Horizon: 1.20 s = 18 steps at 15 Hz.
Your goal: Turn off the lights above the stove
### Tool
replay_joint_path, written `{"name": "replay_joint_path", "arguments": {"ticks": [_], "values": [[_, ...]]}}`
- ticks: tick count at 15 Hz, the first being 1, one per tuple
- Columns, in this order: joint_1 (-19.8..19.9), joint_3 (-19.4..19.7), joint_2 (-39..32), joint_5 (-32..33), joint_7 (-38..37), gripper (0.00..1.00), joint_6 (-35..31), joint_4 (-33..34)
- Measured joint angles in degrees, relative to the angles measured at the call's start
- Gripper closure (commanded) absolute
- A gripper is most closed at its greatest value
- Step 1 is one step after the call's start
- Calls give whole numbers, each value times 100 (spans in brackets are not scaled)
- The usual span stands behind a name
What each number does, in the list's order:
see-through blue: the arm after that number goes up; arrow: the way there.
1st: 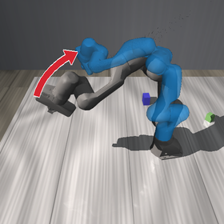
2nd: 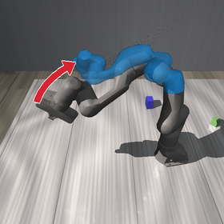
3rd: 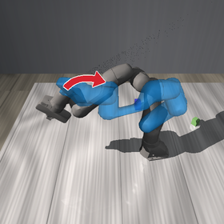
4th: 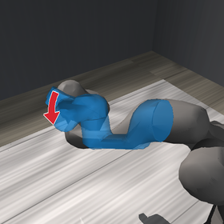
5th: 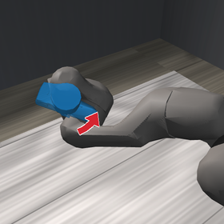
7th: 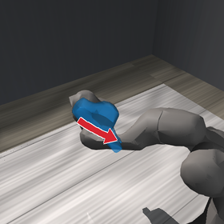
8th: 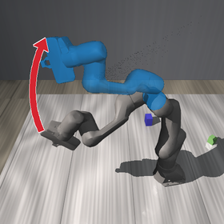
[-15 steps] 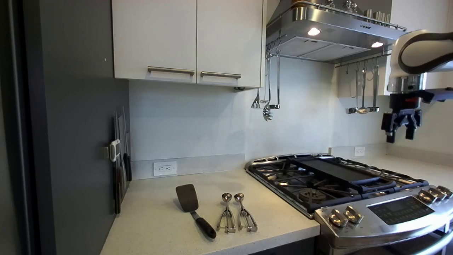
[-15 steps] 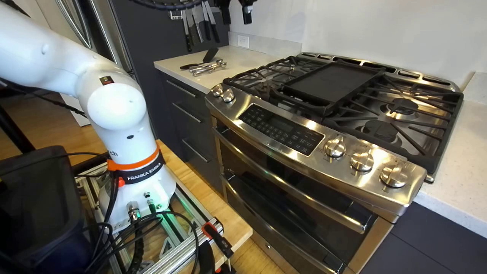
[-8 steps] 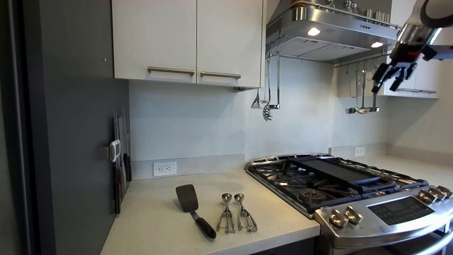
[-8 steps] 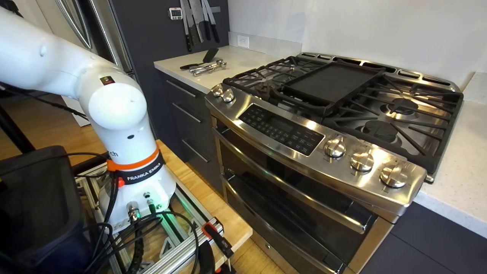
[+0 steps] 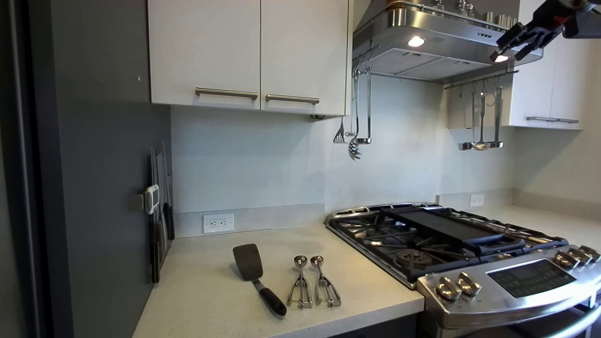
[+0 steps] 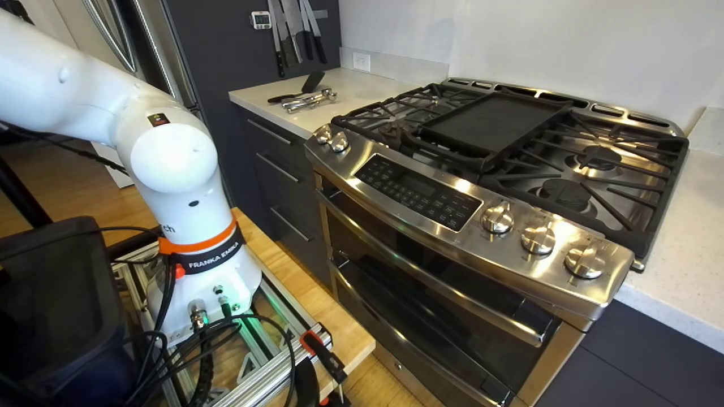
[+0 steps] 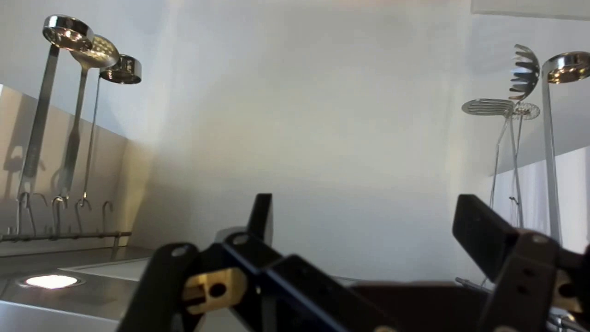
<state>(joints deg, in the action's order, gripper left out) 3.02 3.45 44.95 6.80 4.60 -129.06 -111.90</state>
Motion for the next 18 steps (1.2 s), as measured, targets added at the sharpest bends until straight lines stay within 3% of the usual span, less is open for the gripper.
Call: {"name": "replay_joint_path", "arguments": {"ticks": [8,14,15,16,18], "values": [[-3,-41,-28,-7,-9,0,-111,2],[-7,266,-502,-55,-9,0,-1729,667],[-10,350,-624,-77,-8,25,-1933,809],[-13,425,-743,-113,-7,25,-2091,941],[-30,530,-944,-208,-7,42,-2324,1113]]}}
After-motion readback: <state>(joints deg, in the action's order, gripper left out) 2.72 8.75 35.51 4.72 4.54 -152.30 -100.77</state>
